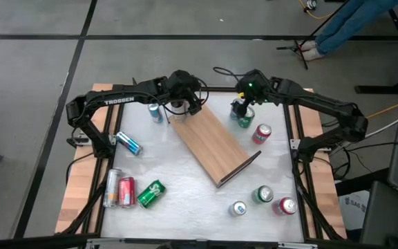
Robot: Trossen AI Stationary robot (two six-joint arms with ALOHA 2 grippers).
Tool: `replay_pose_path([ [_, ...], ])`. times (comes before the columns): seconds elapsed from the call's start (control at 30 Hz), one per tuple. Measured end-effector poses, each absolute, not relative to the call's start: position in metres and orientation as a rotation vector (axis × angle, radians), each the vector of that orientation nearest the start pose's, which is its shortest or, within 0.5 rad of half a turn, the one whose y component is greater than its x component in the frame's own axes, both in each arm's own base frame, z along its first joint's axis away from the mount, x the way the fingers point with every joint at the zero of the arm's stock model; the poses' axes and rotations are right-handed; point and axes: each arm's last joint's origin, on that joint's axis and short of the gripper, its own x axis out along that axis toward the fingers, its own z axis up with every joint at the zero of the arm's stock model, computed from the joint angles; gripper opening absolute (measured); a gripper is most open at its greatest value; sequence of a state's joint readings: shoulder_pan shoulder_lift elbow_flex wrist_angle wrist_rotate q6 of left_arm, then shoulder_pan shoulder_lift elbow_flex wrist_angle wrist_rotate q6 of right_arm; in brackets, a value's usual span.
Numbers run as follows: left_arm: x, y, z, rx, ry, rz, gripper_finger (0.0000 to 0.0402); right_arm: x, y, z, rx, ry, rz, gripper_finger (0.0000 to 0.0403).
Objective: Place canned beverage on shelf
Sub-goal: Put the top right blue soda can on the shelf
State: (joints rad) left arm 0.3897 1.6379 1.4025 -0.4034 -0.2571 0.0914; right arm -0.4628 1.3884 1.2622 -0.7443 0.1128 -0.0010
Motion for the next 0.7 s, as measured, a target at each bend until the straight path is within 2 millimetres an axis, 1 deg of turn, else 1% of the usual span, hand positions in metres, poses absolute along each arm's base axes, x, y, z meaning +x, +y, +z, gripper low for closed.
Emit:
replay_pose_path([
  [0.13, 0.337, 0.146, 0.311, 0.042, 0.676, 0.594, 0.0378, 0.248, -0.137, 0.295, 0.210, 0.903, -0.586, 0.0364],
  [0.27, 0.336, 0.146, 0.311, 0.042, 0.676, 0.594, 0.0378, 0.248, -0.142, 0.277, 0.222, 0.867, -0.610, 0.0364],
  [0.53, 0.336, 0.146, 0.311, 0.041, 0.676, 0.594, 0.0378, 0.248, -0.141, 0.260, 0.236, 0.849, -0.620, 0.0364],
  [0.7, 0.336, 0.146, 0.311, 0.041, 0.676, 0.595, 0.0378, 0.245, -0.141, 0.249, 0.212, 0.860, -0.678, 0.0364],
])
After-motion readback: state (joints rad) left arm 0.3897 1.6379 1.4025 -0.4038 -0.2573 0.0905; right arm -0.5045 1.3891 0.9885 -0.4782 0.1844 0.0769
